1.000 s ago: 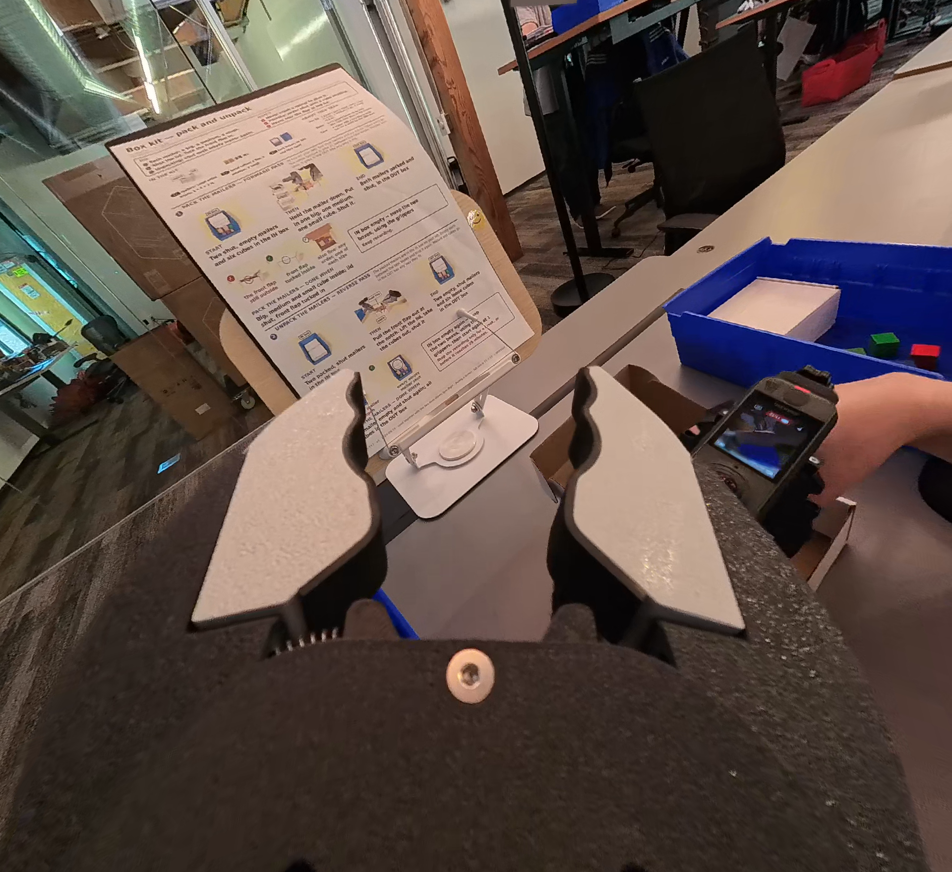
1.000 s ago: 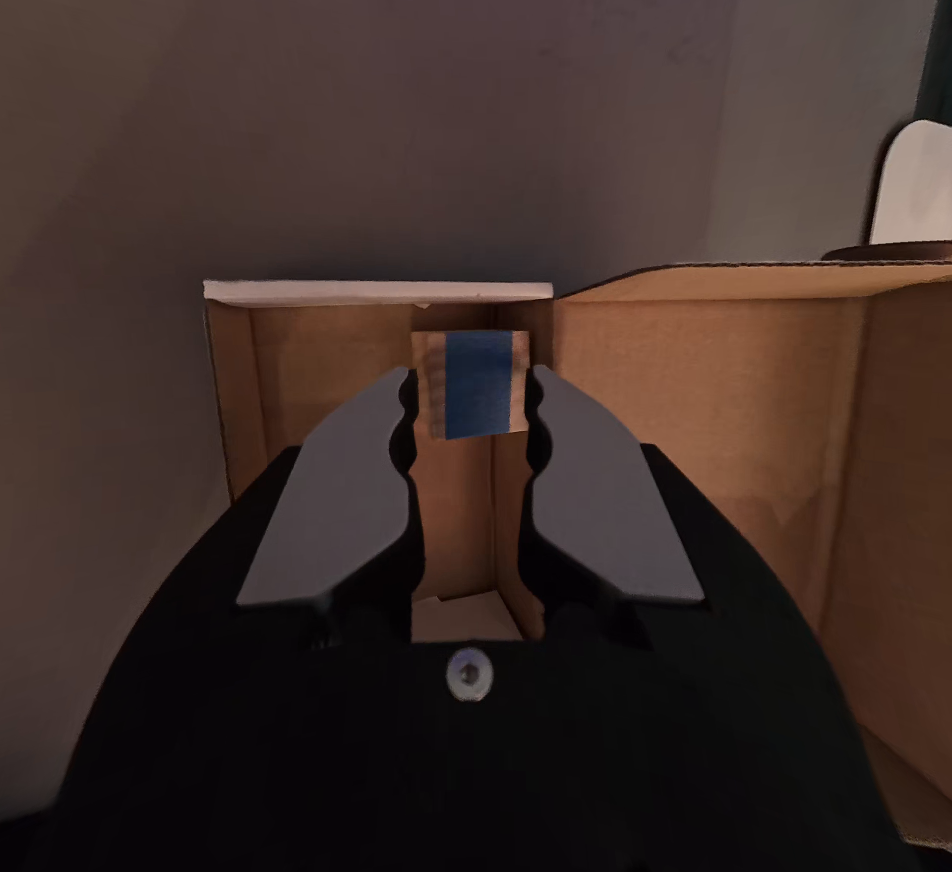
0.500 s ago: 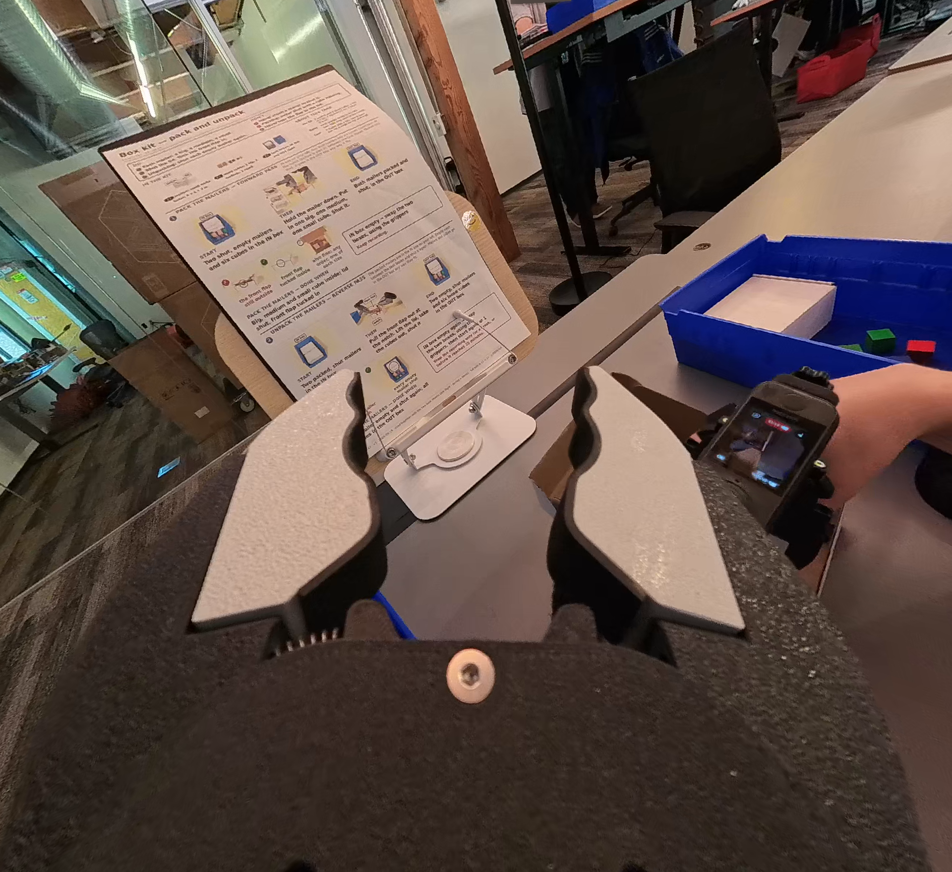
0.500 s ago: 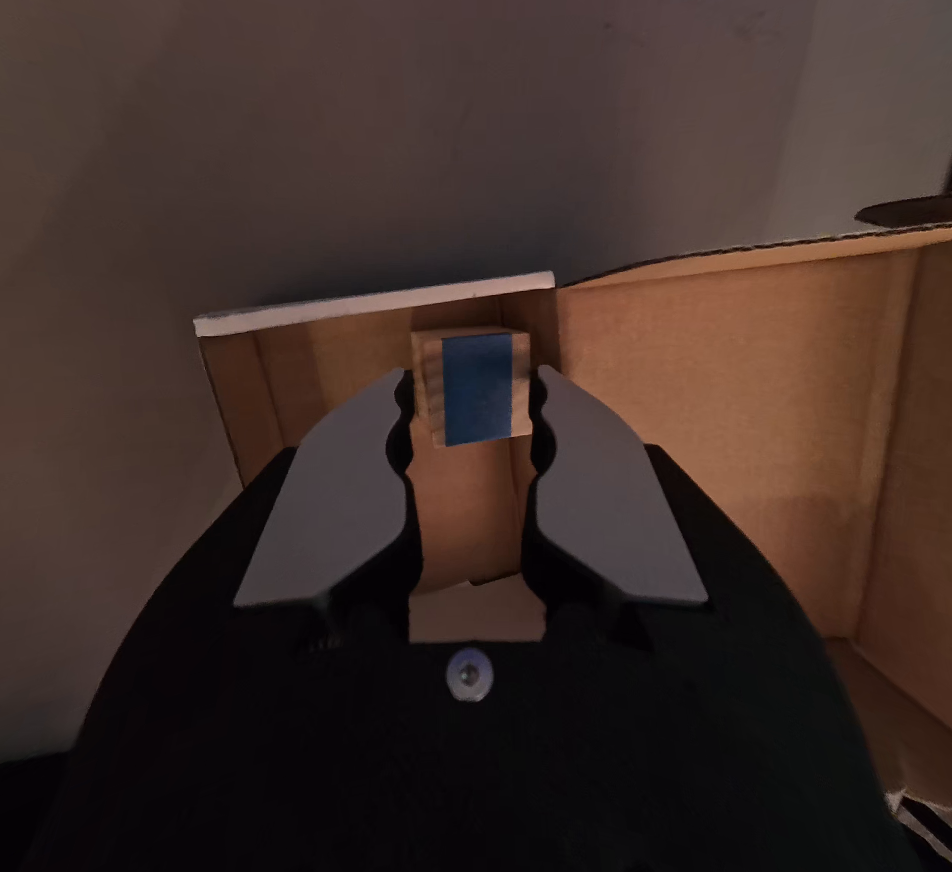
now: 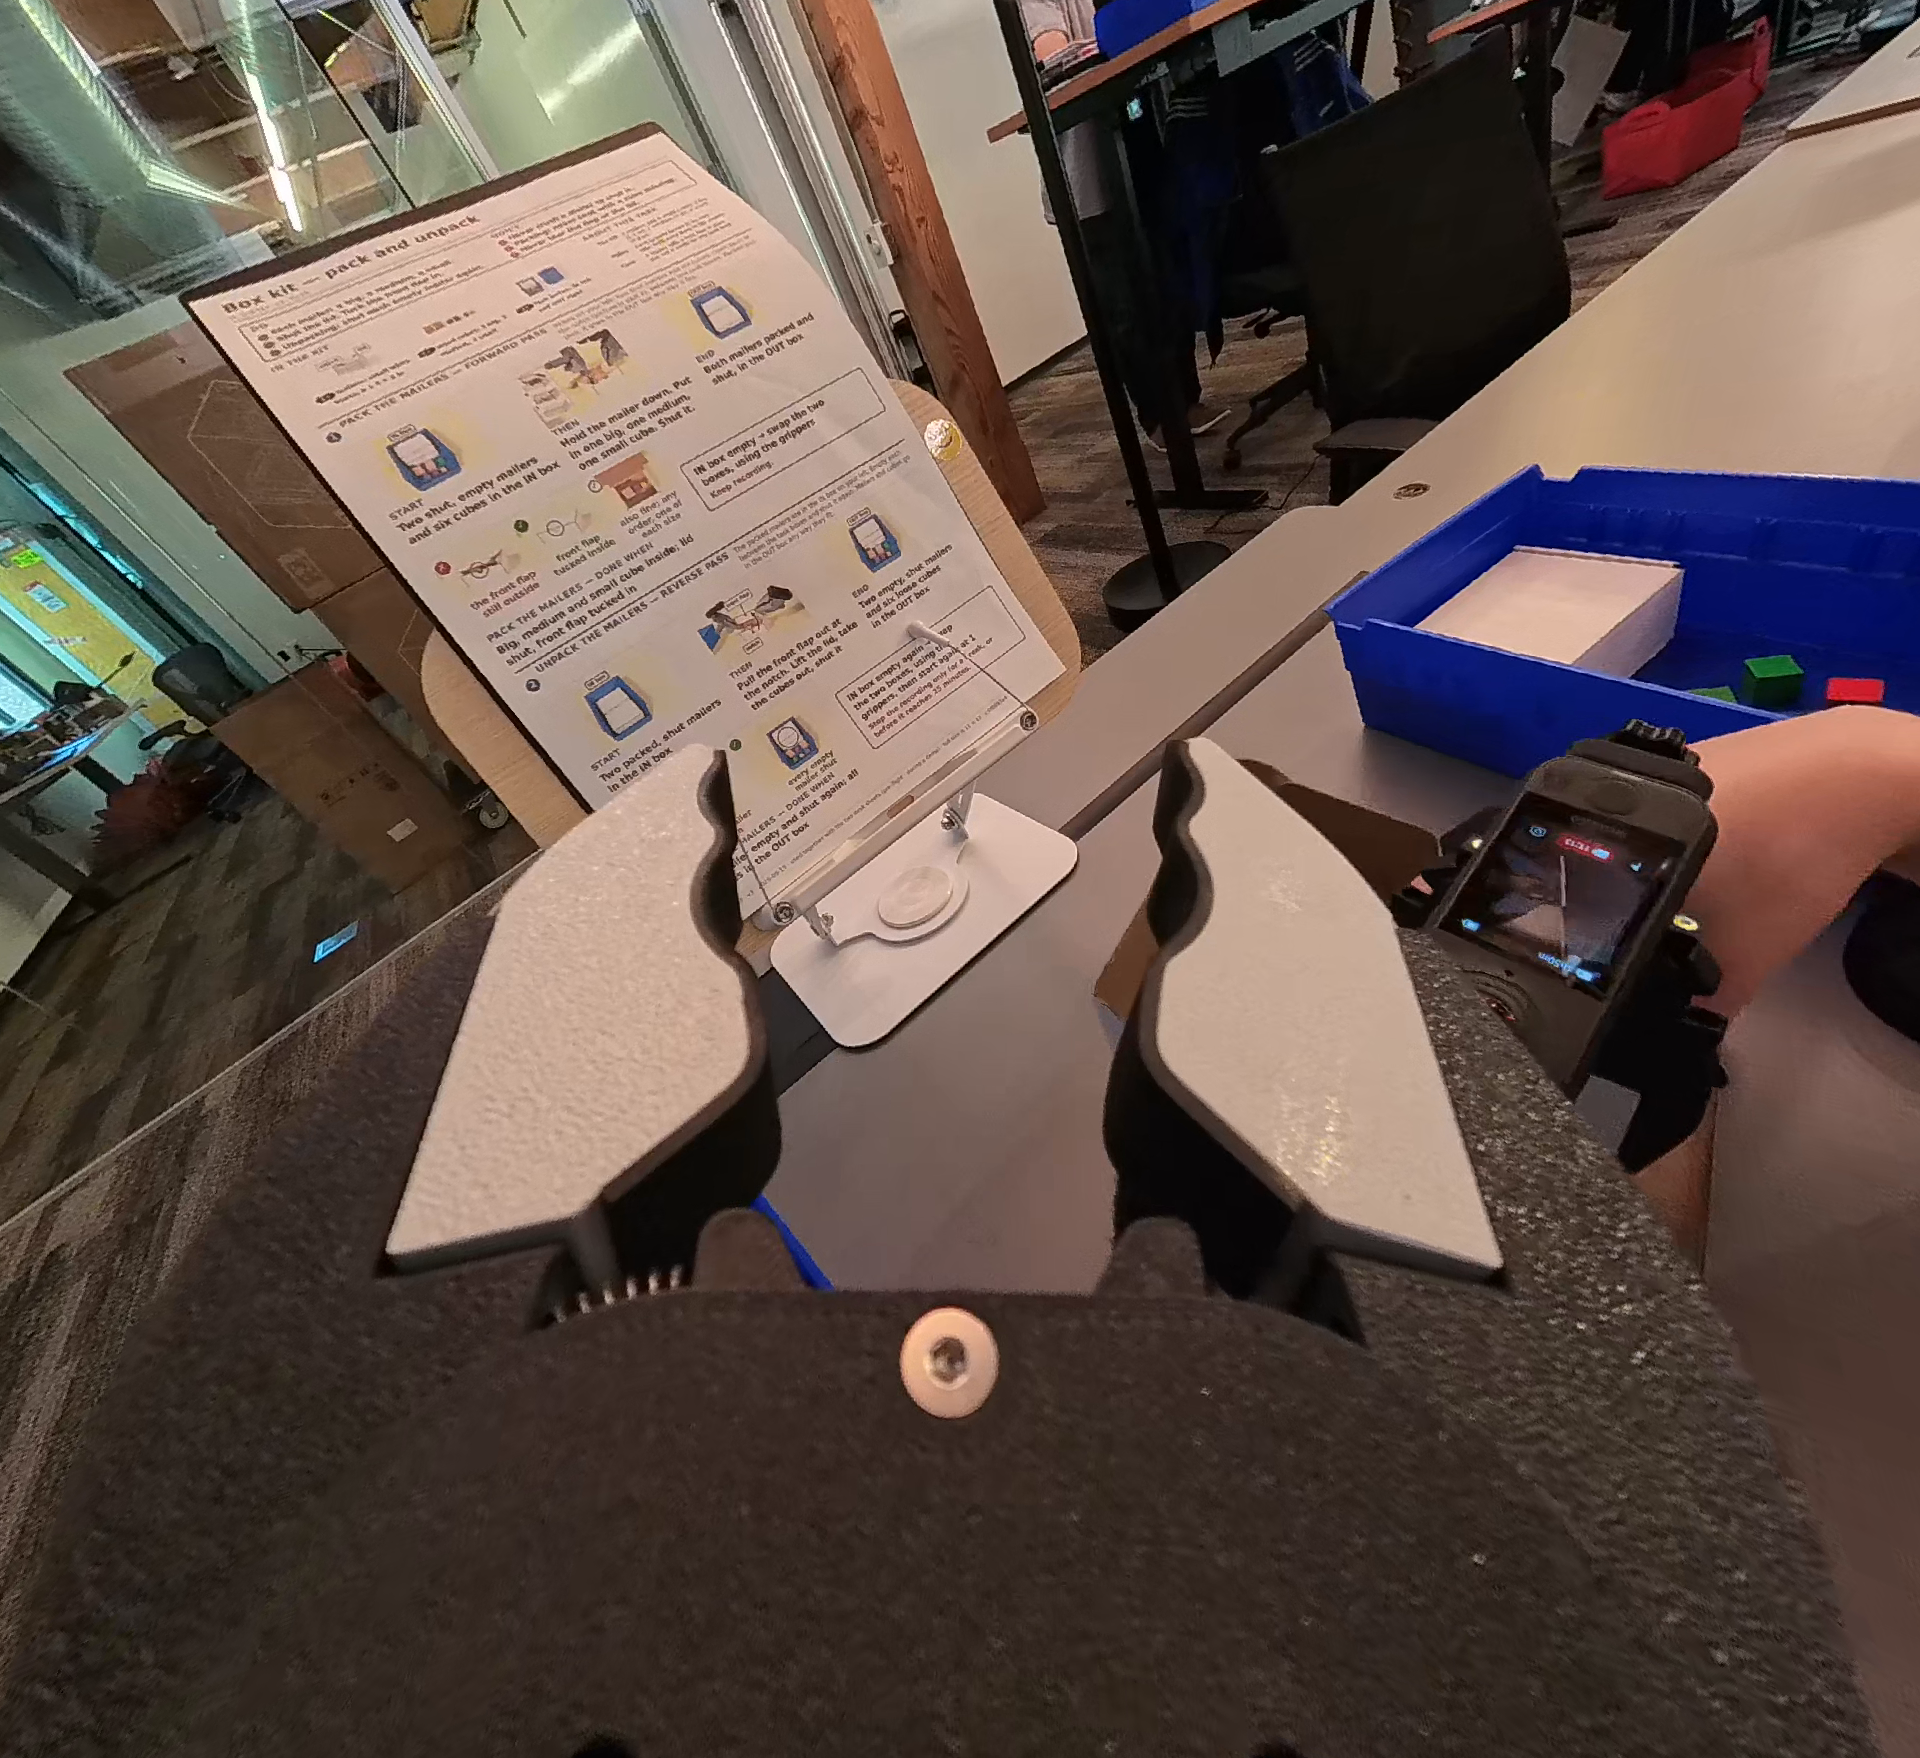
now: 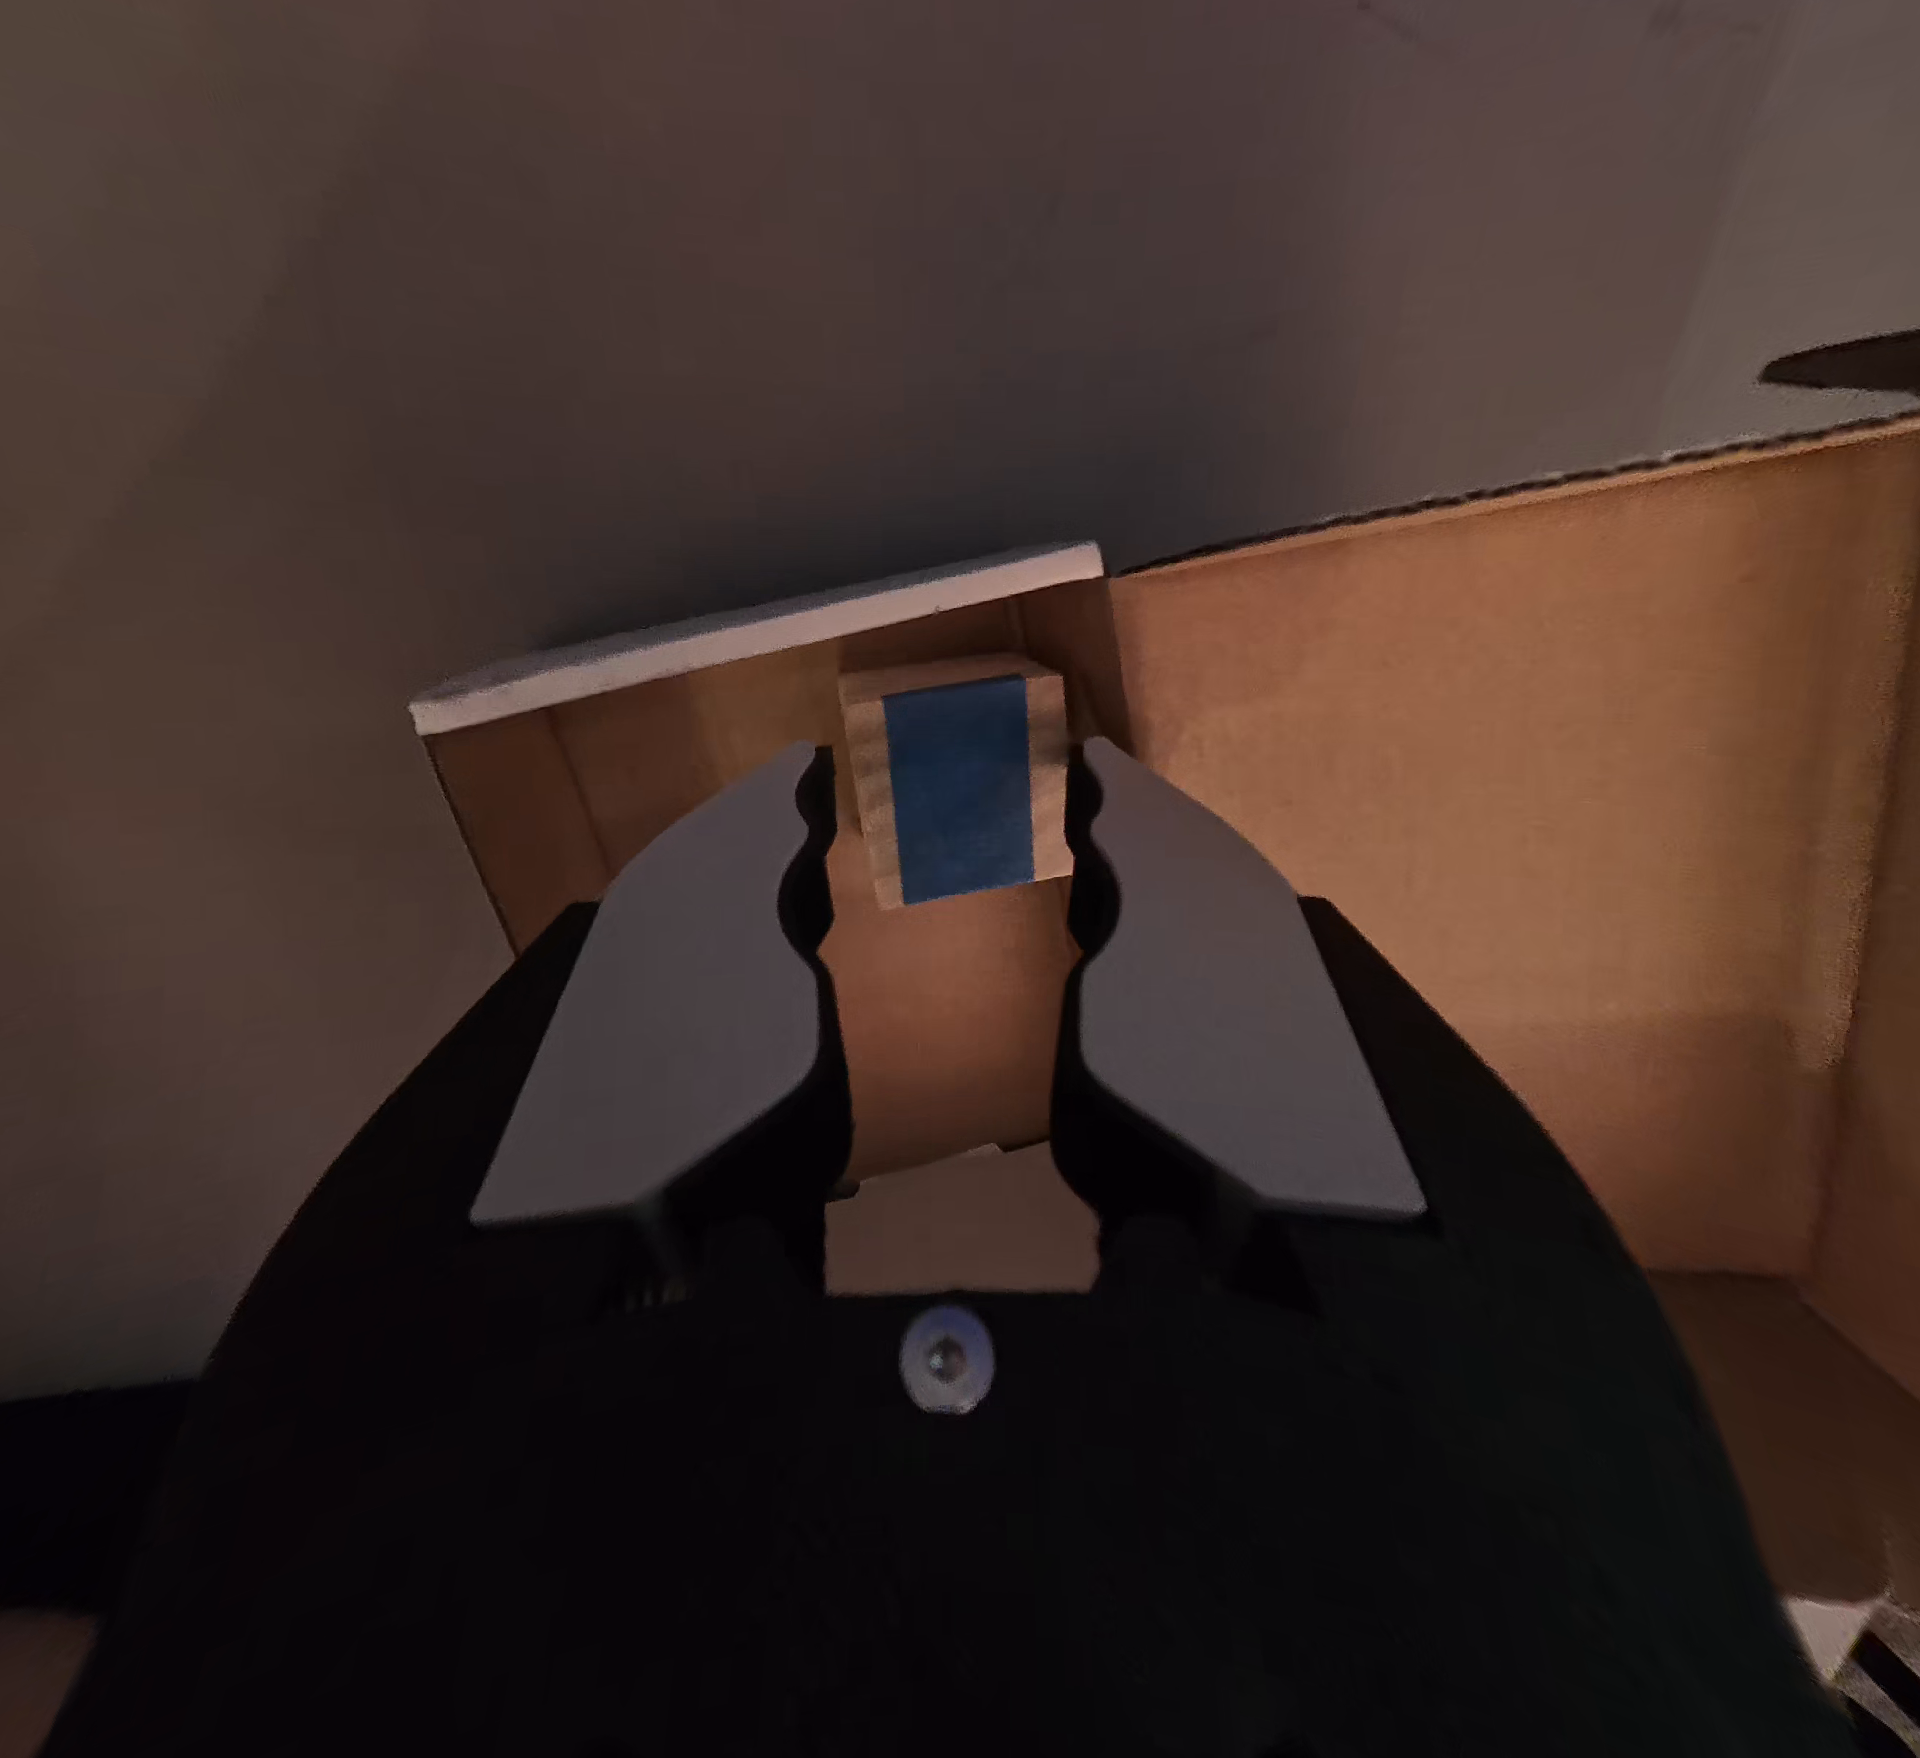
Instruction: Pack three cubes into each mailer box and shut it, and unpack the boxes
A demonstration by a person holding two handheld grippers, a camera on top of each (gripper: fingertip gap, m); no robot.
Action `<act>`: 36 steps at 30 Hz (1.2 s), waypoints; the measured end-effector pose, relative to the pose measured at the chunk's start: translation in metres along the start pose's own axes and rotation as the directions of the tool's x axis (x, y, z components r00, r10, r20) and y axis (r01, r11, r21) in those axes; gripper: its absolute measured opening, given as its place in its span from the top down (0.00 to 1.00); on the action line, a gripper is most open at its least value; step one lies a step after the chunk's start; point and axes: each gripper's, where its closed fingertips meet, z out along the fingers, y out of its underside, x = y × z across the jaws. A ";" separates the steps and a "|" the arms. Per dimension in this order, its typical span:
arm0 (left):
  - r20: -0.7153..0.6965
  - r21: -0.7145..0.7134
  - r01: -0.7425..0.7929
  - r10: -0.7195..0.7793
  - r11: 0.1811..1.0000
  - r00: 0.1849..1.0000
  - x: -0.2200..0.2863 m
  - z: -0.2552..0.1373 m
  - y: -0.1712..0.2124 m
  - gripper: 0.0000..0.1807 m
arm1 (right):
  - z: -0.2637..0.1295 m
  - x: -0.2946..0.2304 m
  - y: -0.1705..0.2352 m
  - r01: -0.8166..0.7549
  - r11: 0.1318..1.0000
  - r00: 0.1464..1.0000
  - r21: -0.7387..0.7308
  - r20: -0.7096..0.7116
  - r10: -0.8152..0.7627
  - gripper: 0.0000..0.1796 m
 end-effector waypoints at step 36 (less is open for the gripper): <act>-0.002 0.003 0.002 -0.002 1.000 1.000 -0.001 -0.001 0.000 0.57 | -0.035 -0.003 0.008 0.002 1.000 1.000 -0.014 -0.011 -0.002 0.76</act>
